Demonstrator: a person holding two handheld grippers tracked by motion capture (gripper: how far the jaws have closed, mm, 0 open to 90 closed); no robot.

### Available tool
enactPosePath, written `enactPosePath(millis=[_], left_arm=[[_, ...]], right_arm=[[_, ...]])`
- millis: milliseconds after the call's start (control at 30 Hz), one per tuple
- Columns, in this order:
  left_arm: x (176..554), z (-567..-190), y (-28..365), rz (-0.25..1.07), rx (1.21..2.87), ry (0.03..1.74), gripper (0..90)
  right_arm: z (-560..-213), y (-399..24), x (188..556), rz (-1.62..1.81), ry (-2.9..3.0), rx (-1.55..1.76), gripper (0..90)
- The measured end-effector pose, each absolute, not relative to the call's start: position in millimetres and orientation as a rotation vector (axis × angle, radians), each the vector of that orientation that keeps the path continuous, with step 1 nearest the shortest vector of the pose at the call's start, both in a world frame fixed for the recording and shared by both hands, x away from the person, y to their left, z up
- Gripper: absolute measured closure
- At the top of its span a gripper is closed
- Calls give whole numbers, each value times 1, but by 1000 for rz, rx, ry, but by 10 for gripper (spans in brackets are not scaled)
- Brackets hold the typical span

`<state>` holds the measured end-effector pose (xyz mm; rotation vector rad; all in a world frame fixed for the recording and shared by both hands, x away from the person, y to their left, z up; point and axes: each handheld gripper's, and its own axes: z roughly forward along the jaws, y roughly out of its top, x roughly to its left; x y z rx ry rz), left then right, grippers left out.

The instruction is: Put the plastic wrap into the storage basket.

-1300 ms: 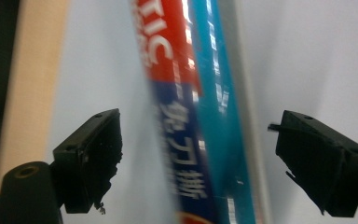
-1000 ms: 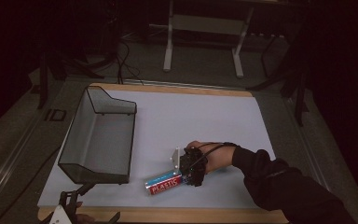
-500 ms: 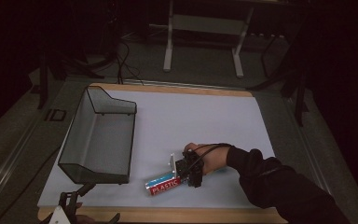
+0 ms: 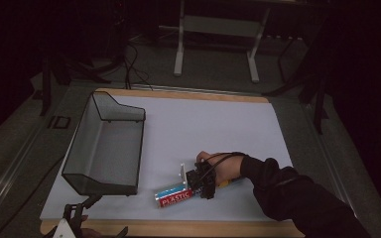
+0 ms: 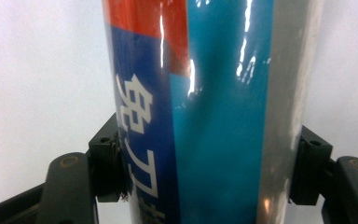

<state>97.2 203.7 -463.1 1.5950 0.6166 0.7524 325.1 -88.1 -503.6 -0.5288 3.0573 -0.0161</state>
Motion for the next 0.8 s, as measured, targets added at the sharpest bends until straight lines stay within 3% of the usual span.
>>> enactPosePath(millis=[633,800], left_arm=[[98,-463,202,750,1600,607,6],[100,-463,202,743,1598,602,6]], right_arm=[[-484,-87,330,66,3159,-246,312],[-481,-87,337,70,3167,-37,312]])
